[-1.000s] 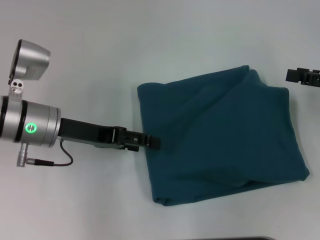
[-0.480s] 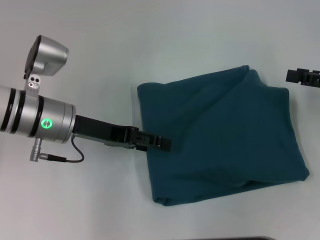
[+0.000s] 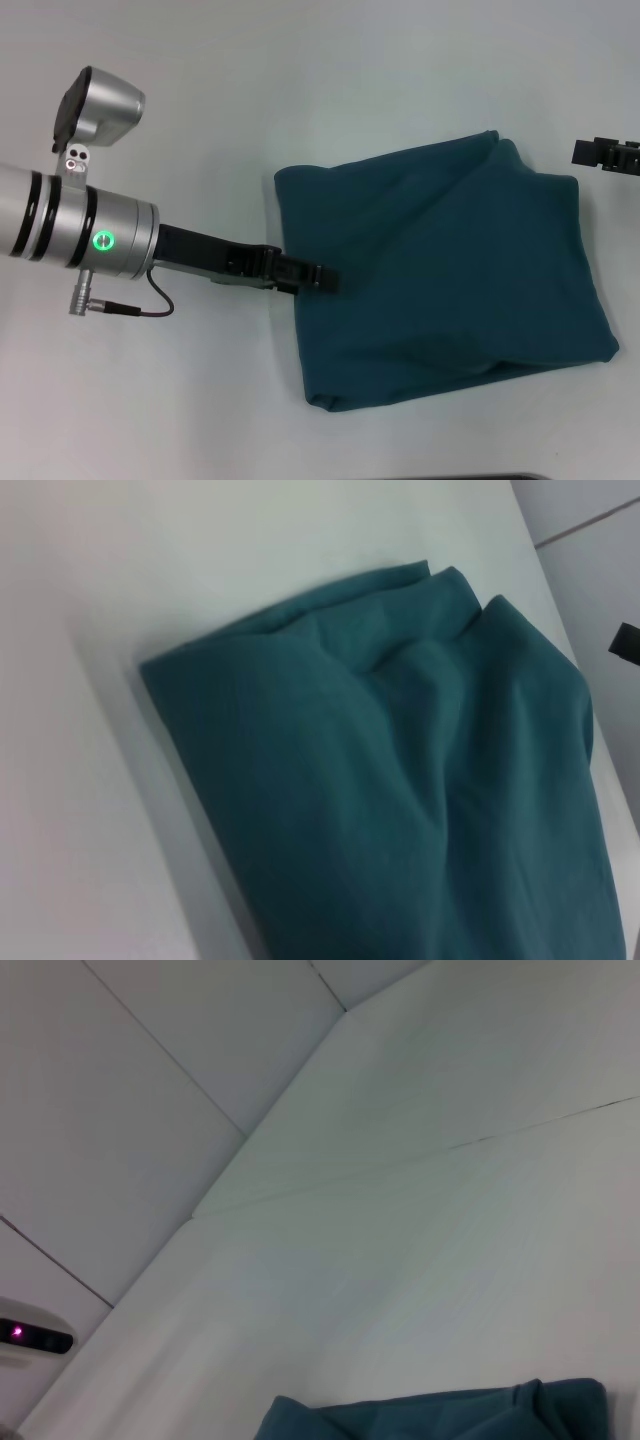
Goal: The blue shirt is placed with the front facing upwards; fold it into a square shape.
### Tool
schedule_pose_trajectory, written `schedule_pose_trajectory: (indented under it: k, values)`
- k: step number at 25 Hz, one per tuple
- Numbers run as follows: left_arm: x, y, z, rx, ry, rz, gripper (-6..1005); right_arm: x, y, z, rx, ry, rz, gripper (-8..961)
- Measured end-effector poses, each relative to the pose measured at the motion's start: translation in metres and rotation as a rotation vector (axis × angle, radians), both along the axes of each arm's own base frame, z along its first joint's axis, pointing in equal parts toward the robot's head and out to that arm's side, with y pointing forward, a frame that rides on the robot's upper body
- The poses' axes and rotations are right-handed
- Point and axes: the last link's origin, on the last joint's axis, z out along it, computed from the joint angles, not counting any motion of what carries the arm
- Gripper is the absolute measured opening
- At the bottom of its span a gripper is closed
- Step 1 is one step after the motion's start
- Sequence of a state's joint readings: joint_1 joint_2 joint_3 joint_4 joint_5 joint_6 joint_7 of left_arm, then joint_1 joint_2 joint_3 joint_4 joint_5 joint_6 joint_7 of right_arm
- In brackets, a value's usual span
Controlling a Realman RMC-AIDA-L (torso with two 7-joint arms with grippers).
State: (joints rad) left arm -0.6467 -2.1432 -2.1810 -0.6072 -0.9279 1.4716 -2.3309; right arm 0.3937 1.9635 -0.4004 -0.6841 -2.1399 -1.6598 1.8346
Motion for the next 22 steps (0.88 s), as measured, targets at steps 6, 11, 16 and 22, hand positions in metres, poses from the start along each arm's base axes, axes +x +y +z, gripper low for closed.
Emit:
schedule_pose_trajectory:
  k: [6, 11, 16, 22]
  values:
    - [0.0036, 0.0012, -0.0033, -0.012, 0.020, -0.020, 741, -0.0001, 0.0001, 0.0001, 0.000, 0.000, 0.001, 768]
    - [0.0048, 0.0037, -0.0056, -0.006, 0.032, -0.020, 641, 0.0000, 0.0000, -0.0005, 0.000, 0.001, 0.000, 767]
    - [0.0068, 0.0051, -0.0078, -0.010, 0.047, -0.030, 328, 0.0000, -0.0003, -0.0011, 0.000, 0.002, -0.001, 767]
    - [0.0068, 0.0083, -0.0022, -0.007, 0.054, -0.042, 142, -0.0008, -0.0003, -0.0031, 0.001, 0.005, 0.003, 767]
